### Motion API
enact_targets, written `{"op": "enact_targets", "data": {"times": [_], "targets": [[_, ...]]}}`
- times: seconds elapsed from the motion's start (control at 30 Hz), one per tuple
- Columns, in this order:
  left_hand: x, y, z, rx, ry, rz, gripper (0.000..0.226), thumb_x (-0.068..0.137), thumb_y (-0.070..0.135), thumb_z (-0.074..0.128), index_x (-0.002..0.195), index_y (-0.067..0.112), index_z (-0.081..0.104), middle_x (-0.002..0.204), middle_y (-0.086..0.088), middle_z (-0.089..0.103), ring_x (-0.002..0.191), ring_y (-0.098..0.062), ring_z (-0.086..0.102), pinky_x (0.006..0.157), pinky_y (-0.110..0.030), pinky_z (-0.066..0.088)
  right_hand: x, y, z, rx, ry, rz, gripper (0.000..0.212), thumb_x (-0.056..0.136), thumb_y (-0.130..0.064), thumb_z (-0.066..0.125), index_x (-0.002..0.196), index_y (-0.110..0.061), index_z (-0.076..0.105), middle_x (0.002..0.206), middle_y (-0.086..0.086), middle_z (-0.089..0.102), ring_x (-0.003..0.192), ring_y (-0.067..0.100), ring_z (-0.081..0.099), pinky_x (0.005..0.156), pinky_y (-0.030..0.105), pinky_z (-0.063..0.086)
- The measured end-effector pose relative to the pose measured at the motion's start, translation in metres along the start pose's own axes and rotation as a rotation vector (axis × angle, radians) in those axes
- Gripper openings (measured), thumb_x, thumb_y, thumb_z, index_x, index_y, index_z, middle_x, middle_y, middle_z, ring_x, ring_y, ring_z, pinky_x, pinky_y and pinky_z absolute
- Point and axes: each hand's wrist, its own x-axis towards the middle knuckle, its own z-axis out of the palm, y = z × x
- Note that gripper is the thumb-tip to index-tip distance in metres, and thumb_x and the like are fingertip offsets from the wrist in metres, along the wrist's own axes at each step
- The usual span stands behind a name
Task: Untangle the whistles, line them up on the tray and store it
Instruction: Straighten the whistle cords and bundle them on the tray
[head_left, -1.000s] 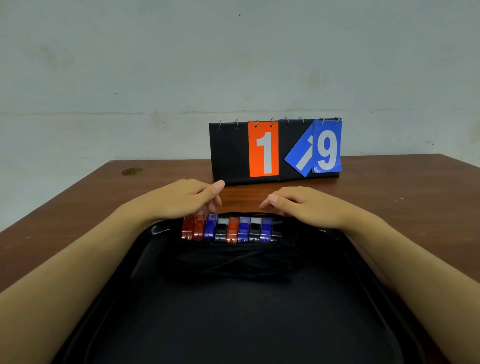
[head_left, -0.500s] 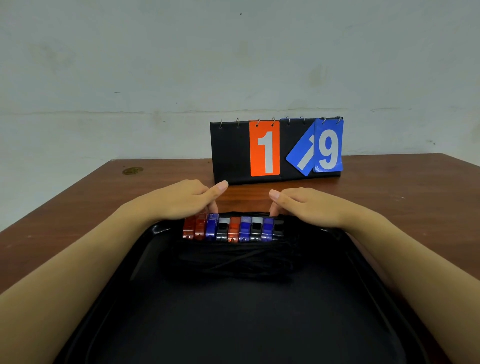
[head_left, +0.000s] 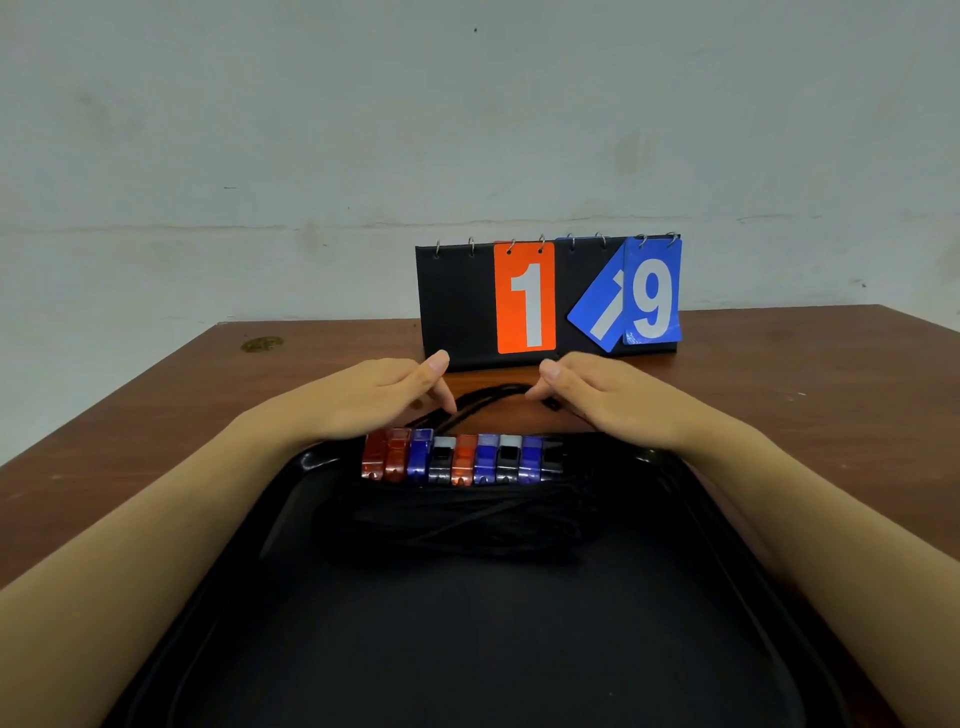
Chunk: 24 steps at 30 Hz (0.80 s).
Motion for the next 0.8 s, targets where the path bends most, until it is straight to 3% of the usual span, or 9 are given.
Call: {"op": "enact_targets", "data": {"times": [0.13, 0.23, 0.33, 0.5, 0.6, 0.8], "targets": [[0.001, -0.005, -0.001, 0.019, -0.008, -0.010, 0.074, 0.098, 0.075, 0.010, 0.101, 0.043, 0.078, 0.133, -0.016, 0.066, 0.122, -0.015, 0.062, 0.113, -0.043, 0.045, 0.000, -0.006, -0.001, 0.243, 0.119, -0.058, 0.048, 0.107, -0.047, 0.033, 0.120, -0.022, 0.071, 0.113, -0.011, 0.065, 0.097, 0.000, 0.068, 0.091, 0.028, 0.053], [0.001, -0.006, -0.002, 0.053, 0.014, -0.040, 0.080, 0.097, 0.075, 0.008, 0.114, 0.038, 0.076, 0.134, -0.008, 0.068, 0.120, -0.014, 0.063, 0.112, -0.042, 0.045, 0.001, -0.005, -0.001, 0.259, 0.168, -0.069, 0.044, 0.107, -0.041, 0.037, 0.119, -0.018, 0.072, 0.122, -0.007, 0.066, 0.101, 0.007, 0.072, 0.094, 0.037, 0.058], [0.000, -0.006, -0.005, 0.089, 0.065, -0.044, 0.078, 0.097, 0.074, 0.008, 0.123, 0.037, 0.072, 0.135, -0.001, 0.068, 0.122, -0.013, 0.061, 0.114, -0.042, 0.043, 0.003, -0.003, -0.002, 0.189, 0.218, -0.064, 0.038, 0.107, -0.036, 0.041, 0.117, -0.021, 0.074, 0.122, -0.008, 0.066, 0.098, 0.005, 0.072, 0.093, 0.037, 0.059], [-0.002, -0.006, -0.010, 0.096, 0.154, -0.044, 0.069, 0.102, 0.066, 0.015, 0.130, 0.033, 0.069, 0.130, 0.007, 0.070, 0.114, -0.009, 0.062, 0.106, -0.036, 0.047, 0.003, -0.001, -0.006, 0.133, 0.283, -0.030, 0.030, 0.106, -0.030, 0.048, 0.116, -0.022, 0.075, 0.107, -0.007, 0.075, 0.086, 0.005, 0.072, 0.090, 0.028, 0.058], [-0.001, -0.007, -0.011, 0.117, 0.193, -0.053, 0.059, 0.105, 0.059, 0.019, 0.123, 0.031, 0.068, 0.107, 0.004, 0.075, 0.094, -0.003, 0.065, 0.091, -0.027, 0.048, 0.002, 0.001, -0.008, 0.153, 0.294, -0.027, 0.024, 0.104, -0.023, 0.055, 0.117, -0.021, 0.075, 0.100, -0.007, 0.077, 0.087, 0.004, 0.073, 0.091, 0.023, 0.057], [0.006, -0.018, -0.011, 0.240, 0.212, -0.081, 0.042, 0.108, 0.047, 0.038, 0.121, 0.022, 0.069, 0.097, 0.002, 0.077, 0.095, -0.009, 0.069, 0.088, -0.032, 0.050, 0.001, 0.002, -0.008, 0.143, 0.311, -0.041, 0.020, 0.097, -0.014, 0.066, 0.110, -0.023, 0.078, 0.101, -0.010, 0.077, 0.096, 0.000, 0.071, 0.091, 0.013, 0.053]]}}
